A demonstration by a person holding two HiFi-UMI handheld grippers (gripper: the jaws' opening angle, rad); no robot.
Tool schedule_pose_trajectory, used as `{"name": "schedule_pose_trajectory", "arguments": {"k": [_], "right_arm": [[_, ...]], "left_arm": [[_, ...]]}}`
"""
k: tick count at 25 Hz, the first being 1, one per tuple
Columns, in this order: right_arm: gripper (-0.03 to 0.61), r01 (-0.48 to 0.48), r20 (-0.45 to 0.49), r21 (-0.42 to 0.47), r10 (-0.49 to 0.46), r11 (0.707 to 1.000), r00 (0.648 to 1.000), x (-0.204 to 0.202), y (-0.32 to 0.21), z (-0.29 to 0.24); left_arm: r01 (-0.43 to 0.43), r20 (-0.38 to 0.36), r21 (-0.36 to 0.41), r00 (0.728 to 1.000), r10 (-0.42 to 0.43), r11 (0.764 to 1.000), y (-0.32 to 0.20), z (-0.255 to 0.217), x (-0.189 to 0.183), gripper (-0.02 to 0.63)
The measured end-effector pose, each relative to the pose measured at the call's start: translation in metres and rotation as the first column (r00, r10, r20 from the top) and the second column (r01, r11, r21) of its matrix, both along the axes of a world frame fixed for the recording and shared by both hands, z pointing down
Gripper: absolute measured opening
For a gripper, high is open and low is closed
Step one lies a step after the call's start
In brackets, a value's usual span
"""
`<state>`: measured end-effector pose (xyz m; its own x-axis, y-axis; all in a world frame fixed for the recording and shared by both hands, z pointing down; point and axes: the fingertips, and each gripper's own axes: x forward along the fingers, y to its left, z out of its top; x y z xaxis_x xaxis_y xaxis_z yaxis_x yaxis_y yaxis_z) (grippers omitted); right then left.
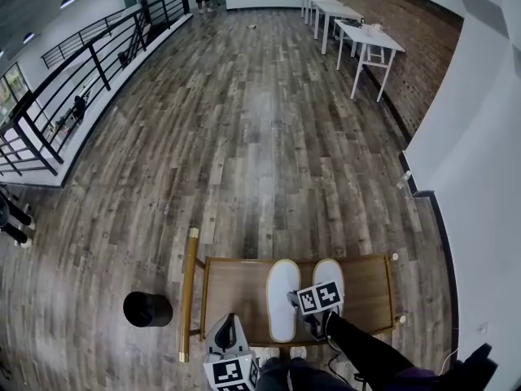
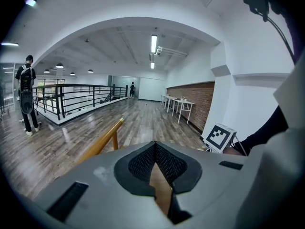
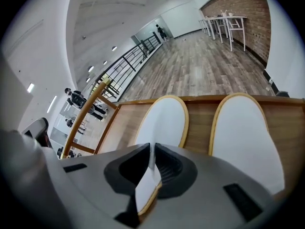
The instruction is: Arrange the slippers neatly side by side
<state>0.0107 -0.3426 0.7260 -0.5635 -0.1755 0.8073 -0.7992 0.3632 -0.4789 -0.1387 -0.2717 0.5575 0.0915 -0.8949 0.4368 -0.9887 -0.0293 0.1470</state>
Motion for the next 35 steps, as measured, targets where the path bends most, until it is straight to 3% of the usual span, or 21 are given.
{"name": "schedule_pose_trajectory", "arguments": {"k": [3, 9, 12, 16, 18, 22, 30, 32, 35], "right_arm": [[0.02, 0.019, -0.002, 0.003, -0.019, 1.0, 1.0, 0.001, 0.001, -0.001], [0.106, 0.057, 0.024, 0.052, -0.058, 0.997, 0.998, 0.001, 0.008, -0.028], [0.107, -0.003, -0.012, 0.157, 0.005, 0.988, 1.0, 0.029, -0.003, -0.054], [0.107, -0.1, -0.17, 0.233, 0.142, 0.967, 0.975, 0.105, -0.028, -0.058], [0.107, -0.135, -0.237, 0.202, 0.182, 0.97, 0.954, 0.136, -0.031, -0.047], [0.107, -0.204, -0.248, 0.118, 0.227, 0.972, 0.942, 0.156, -0.022, -0.024], [0.104, -0.198, -0.243, -0.001, 0.192, 0.98, 0.951, 0.15, -0.002, 0.002], [0.023, -0.21, -0.23, -0.016, 0.2, 0.978, 0.952, 0.148, -0.002, 0.002], [0.018, -0.213, -0.19, -0.041, 0.202, 0.976, 0.961, 0.139, -0.001, -0.001]], "left_arm": [[-0.006, -0.002, 0.0, 1.0, 0.006, 1.0, -0.001, 0.001, 0.002, 0.002], [-0.021, 0.003, 0.013, 1.0, 0.021, 1.0, -0.008, -0.004, 0.006, 0.002], [-0.031, 0.005, 0.021, 1.0, 0.031, 0.999, -0.01, -0.006, 0.007, 0.002], [-0.033, 0.004, 0.034, 0.999, 0.033, 0.999, -0.013, -0.006, 0.009, 0.002], [-0.036, 0.002, 0.036, 0.999, 0.036, 0.999, -0.012, -0.005, 0.011, 0.002], [-0.04, 0.001, 0.032, 0.999, 0.04, 0.999, -0.01, -0.003, 0.012, 0.002], [-0.01, 0.006, 0.016, 1.0, 0.01, 1.0, -0.002, -0.004, 0.003, 0.002], [-0.008, 0.007, 0.013, 1.0, 0.007, 1.0, -0.001, -0.003, 0.005, 0.002], [-0.007, 0.007, 0.013, 1.0, 0.007, 1.0, 0.0, -0.001, 0.007, 0.002]]}}
